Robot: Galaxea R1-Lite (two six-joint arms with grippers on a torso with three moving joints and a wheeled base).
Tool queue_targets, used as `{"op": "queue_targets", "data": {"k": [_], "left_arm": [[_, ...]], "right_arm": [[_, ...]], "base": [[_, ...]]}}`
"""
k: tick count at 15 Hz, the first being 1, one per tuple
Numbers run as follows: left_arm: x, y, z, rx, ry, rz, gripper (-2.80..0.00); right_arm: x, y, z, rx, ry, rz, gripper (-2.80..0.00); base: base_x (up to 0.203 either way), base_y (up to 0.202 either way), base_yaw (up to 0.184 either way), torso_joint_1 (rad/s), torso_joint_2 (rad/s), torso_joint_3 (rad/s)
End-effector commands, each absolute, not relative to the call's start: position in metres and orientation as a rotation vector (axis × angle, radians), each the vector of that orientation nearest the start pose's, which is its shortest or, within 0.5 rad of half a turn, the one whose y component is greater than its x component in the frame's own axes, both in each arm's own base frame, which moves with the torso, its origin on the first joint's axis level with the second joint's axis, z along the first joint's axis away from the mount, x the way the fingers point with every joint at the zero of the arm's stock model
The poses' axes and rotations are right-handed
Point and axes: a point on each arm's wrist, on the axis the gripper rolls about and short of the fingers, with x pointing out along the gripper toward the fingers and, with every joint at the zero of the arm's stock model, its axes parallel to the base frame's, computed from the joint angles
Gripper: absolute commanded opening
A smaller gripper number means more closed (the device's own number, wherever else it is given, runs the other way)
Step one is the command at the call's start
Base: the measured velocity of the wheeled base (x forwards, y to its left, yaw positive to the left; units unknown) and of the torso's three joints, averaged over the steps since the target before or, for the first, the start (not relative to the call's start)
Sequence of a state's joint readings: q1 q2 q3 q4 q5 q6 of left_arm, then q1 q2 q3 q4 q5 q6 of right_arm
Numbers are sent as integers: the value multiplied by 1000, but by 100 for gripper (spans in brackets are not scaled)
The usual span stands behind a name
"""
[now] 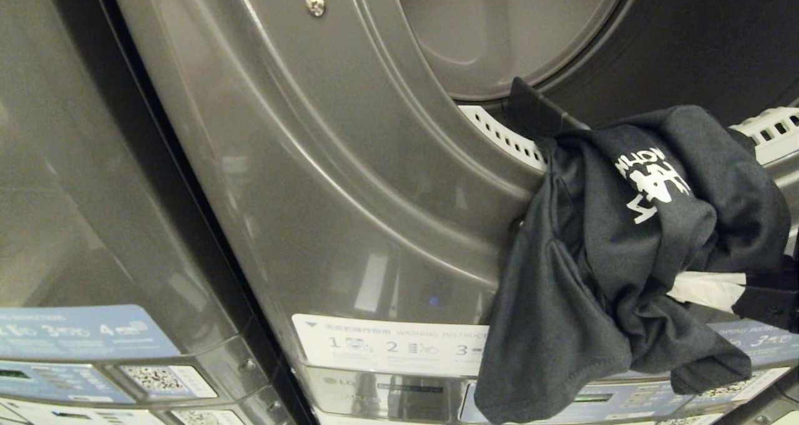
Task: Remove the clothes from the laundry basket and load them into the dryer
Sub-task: Put the clothes in the dryer
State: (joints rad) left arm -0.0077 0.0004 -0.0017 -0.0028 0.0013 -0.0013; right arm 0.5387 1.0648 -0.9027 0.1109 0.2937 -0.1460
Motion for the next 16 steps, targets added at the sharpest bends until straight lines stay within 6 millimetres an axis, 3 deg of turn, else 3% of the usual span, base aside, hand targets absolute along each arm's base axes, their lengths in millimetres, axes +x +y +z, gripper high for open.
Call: {"op": "queue_targets", "data": {"k": [1, 5, 11, 14, 16], "left_arm": [[-23, 0, 76, -2, -6, -6, -280], [-23, 0, 76, -2, -6, -6, -280], [-23, 0, 76, -2, -6, -6, -280], [-23, 0, 76, -2, -6, -6, -280], [-23, 0, 76, -2, -6, -6, -280]], "right_arm": [[115, 77, 285, -165, 193, 857, -280], [122, 83, 293, -118, 104, 931, -280], [160, 105, 325, 40, -190, 921, -280], [170, 110, 333, 19, -289, 891, -280], [186, 115, 338, -76, -338, 753, -280]], "base": [[0, 0, 0, 0, 0, 0], [0, 0, 0, 0, 0, 0], [0, 0, 0, 0, 0, 0], [0, 0, 0, 0, 0, 0], [0, 0, 0, 0, 0, 0]]}}
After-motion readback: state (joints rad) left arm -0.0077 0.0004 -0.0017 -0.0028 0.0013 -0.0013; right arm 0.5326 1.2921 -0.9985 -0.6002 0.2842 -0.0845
